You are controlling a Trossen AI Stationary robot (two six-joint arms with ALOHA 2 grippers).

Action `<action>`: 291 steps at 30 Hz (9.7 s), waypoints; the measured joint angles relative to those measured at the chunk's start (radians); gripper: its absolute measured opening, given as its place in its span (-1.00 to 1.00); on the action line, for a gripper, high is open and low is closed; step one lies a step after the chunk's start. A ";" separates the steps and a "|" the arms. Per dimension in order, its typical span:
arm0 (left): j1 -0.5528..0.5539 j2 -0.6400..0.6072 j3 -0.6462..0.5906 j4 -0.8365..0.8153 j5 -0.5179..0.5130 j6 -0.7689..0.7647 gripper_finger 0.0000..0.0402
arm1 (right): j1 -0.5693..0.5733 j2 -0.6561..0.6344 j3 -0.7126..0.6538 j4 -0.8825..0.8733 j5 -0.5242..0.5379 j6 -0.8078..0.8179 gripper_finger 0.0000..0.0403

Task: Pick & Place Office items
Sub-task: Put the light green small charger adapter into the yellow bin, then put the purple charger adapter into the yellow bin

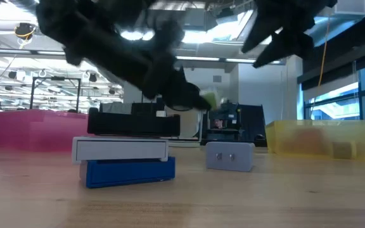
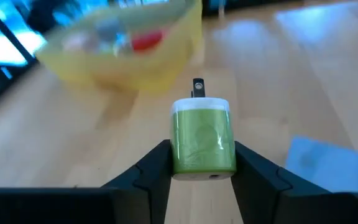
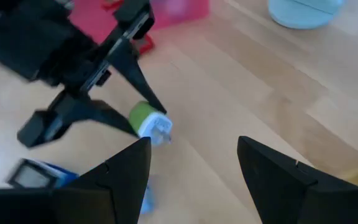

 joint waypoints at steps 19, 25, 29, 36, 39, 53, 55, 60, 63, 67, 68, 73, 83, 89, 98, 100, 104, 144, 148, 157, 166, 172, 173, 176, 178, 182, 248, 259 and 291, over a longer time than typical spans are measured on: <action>-0.159 -0.096 0.038 0.127 -0.334 0.314 -0.32 | -0.001 0.053 0.000 0.366 -0.083 -0.080 0.54; -0.159 -0.096 0.064 0.129 -0.335 0.381 -0.32 | -0.012 0.111 0.000 0.444 -0.082 -0.081 0.53; -0.159 -0.096 0.063 0.124 -0.339 0.384 -0.32 | -0.014 0.130 0.001 0.486 -0.082 -0.110 0.45; -0.159 -0.096 0.063 0.118 -0.356 0.385 -0.32 | -0.015 0.137 0.000 0.482 -0.083 -0.110 0.08; -0.159 -0.096 0.063 0.117 -0.356 0.386 -0.32 | -0.015 0.137 0.000 0.485 -0.081 -0.108 -0.18; -0.159 -0.095 0.063 0.118 -0.351 0.296 -0.03 | -0.029 0.136 0.000 0.454 -0.082 -0.204 -0.31; -0.159 -0.095 0.063 0.115 -0.354 0.265 0.01 | -0.040 0.126 0.000 0.416 -0.085 -0.199 -0.31; -0.159 -0.095 0.063 0.085 -0.352 0.200 0.08 | -0.074 0.046 0.000 0.237 -0.087 -0.186 -0.31; -0.159 -0.095 0.063 0.045 -0.351 0.162 0.09 | -0.091 -0.022 0.000 0.073 -0.046 -0.168 -0.31; -0.159 -0.095 0.063 0.006 -0.351 0.117 0.08 | -0.101 -0.081 0.000 -0.172 0.036 -0.046 -0.30; -0.159 -0.095 0.062 -0.005 -0.351 0.110 0.08 | -0.102 -0.083 0.000 -0.236 0.058 0.003 -0.27; -0.159 -0.094 0.062 -0.022 -0.351 0.074 0.09 | -0.102 -0.043 -0.001 -0.518 0.084 0.219 -0.21; -0.159 -0.094 0.062 -0.047 -0.351 0.042 0.07 | -0.102 0.065 -0.001 -0.673 0.076 0.325 -0.27; -0.159 -0.094 0.062 -0.053 -0.351 0.040 0.07 | -0.137 0.116 -0.001 -0.671 0.086 0.316 -0.24; -0.164 -0.094 0.062 -0.062 -0.317 0.015 0.07 | -0.217 0.173 -0.001 -0.651 0.079 0.263 -0.26; -0.165 -0.094 0.062 -0.062 -0.317 0.016 0.06 | -0.227 0.189 -0.001 -0.642 0.079 0.260 -0.25; -0.170 -0.094 0.062 -0.062 -0.317 0.016 0.05 | -0.242 0.231 -0.001 -0.622 0.078 0.226 -0.25; -0.171 -0.094 0.062 -0.093 -0.317 0.011 0.02 | -0.217 0.314 0.154 -0.806 -0.121 0.054 0.33; -0.171 -0.094 0.062 -0.094 -0.317 -0.016 0.02 | -0.149 0.313 0.220 -0.756 -0.127 0.053 0.29; -0.192 -0.094 0.062 -0.141 -0.438 -0.067 -0.03 | 0.021 0.312 0.253 -0.375 -0.131 0.006 0.27; -0.271 -0.094 0.062 -0.137 -0.692 -0.024 -0.12 | 0.086 0.348 0.166 -0.057 -0.185 -0.093 0.33; -0.324 -0.094 0.062 -0.135 -0.804 -0.017 -0.19 | 0.086 0.407 0.159 -0.010 -0.211 -0.225 0.52; -0.330 -0.094 0.062 -0.136 -0.816 -0.017 -0.20 | 0.086 0.419 0.159 0.003 -0.216 -0.261 0.54; -0.337 -0.095 0.062 -0.137 -0.825 -0.008 -0.23 | 0.086 0.448 0.159 0.069 -0.220 -0.379 0.58; -0.340 -0.095 0.062 -0.137 -0.825 0.007 -0.25 | 0.086 0.463 0.159 0.098 -0.226 -0.472 0.59; -0.340 -0.095 0.062 -0.137 -0.824 0.010 -0.28 | 0.086 0.475 0.158 0.118 -0.297 -0.686 0.58; -0.304 -0.095 0.062 -0.295 -0.817 -0.035 -0.28 | -0.105 0.599 0.161 0.244 -0.642 -1.020 0.06; -0.305 -0.095 0.062 -0.295 -0.817 -0.035 -0.28 | -0.106 0.528 0.154 0.191 -0.560 -0.780 0.13; -0.307 -0.095 0.062 -0.294 -0.781 -0.065 -0.28 | -0.133 -0.065 0.147 -0.833 0.249 -0.124 0.13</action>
